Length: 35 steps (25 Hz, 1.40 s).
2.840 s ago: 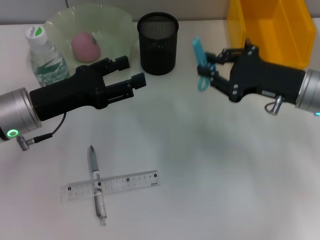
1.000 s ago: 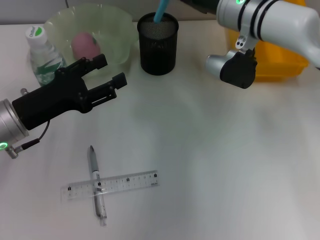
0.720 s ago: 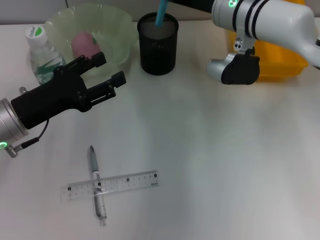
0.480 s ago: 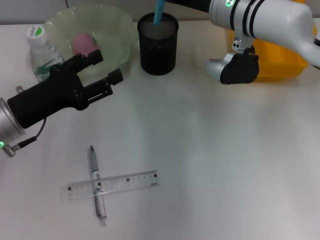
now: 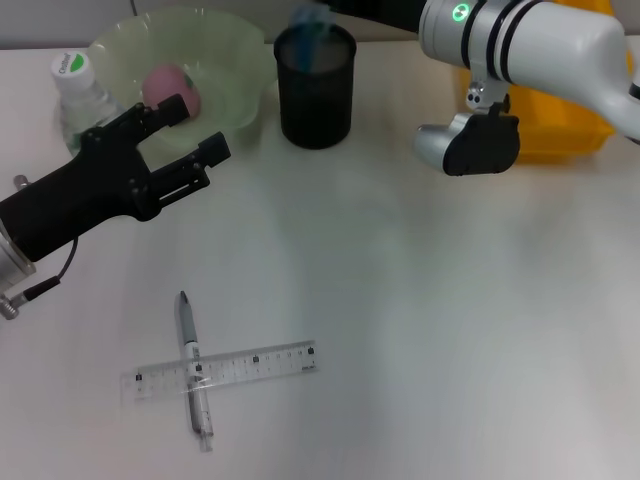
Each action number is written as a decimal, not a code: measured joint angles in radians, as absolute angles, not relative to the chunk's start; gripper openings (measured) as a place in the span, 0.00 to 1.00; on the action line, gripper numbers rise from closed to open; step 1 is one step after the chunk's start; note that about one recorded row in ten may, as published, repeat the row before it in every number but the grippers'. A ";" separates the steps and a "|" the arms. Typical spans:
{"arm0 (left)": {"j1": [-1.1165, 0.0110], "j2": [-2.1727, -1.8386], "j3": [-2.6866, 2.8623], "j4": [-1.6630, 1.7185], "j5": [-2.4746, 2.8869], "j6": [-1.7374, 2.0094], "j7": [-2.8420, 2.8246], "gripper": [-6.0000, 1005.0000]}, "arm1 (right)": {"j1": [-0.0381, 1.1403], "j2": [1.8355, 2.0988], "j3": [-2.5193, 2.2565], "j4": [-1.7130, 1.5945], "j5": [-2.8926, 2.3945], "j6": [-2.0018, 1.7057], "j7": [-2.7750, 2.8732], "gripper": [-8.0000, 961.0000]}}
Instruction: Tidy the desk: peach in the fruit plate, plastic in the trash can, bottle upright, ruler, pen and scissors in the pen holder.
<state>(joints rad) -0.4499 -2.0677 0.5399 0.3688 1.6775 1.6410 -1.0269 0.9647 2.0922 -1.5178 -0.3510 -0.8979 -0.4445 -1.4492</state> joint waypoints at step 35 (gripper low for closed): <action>-0.428 -2.062 0.602 0.417 1.682 1.663 -1.020 0.75 | 0.680 2.091 -1.502 -0.311 -0.005 -1.208 -0.502 0.60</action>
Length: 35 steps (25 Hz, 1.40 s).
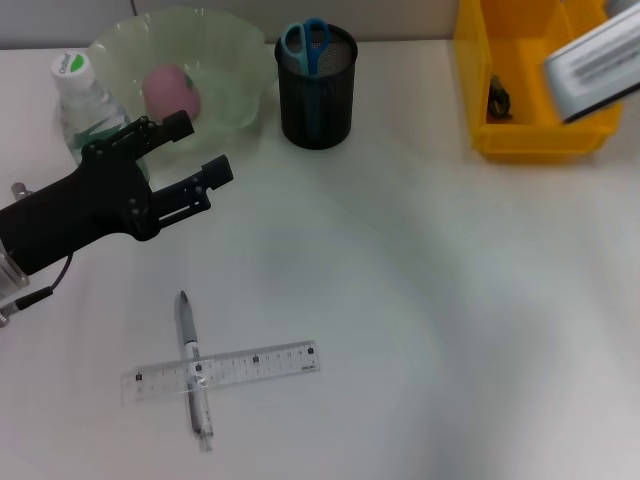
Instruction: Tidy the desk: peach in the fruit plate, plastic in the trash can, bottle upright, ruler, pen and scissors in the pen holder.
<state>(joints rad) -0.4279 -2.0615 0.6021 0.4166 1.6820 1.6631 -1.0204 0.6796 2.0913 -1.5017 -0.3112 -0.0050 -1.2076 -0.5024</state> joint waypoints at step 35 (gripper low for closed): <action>-0.570 -2.054 0.952 1.258 2.552 1.942 -1.713 0.73 | 0.601 1.941 -1.031 -0.439 -1.634 -1.642 1.378 0.84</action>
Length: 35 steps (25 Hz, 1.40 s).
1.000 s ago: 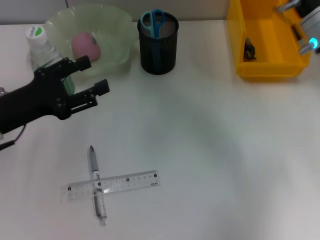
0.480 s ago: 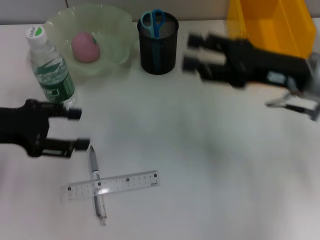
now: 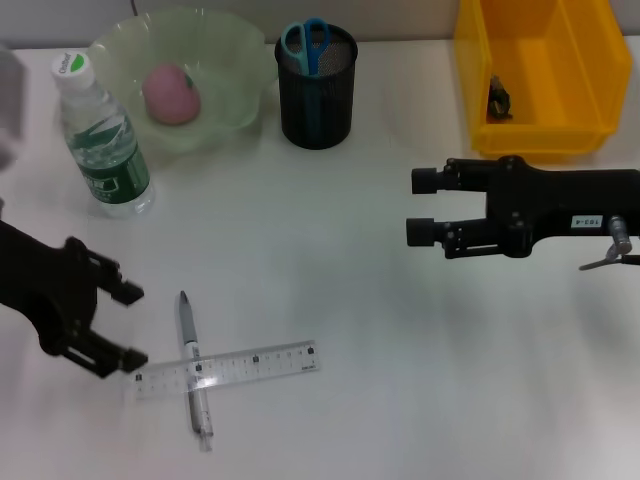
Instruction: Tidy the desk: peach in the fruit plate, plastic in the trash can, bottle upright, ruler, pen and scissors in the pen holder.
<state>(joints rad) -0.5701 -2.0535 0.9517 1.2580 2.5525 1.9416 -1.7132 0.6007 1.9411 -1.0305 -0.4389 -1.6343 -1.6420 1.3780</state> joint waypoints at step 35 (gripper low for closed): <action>-0.623 -2.076 1.295 1.109 2.629 1.770 -1.846 0.72 | 0.599 1.940 -1.028 -0.450 -1.642 -1.611 1.385 0.84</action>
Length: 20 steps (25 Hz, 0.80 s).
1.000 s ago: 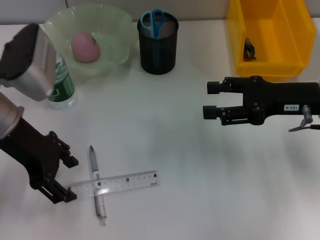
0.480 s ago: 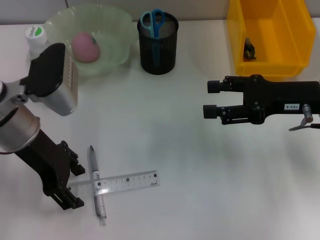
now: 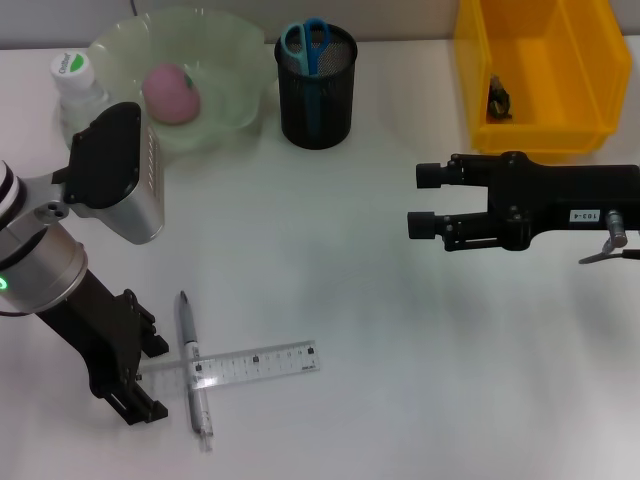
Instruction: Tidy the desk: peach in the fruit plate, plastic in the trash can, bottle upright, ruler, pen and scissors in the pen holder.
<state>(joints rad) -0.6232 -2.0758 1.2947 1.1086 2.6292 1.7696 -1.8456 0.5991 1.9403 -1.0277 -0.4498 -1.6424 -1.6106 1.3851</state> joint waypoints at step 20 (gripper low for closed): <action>-0.607 -2.077 1.327 1.120 2.623 1.743 -1.856 0.57 | 0.594 1.940 -1.005 -0.456 -1.645 -1.616 1.385 0.84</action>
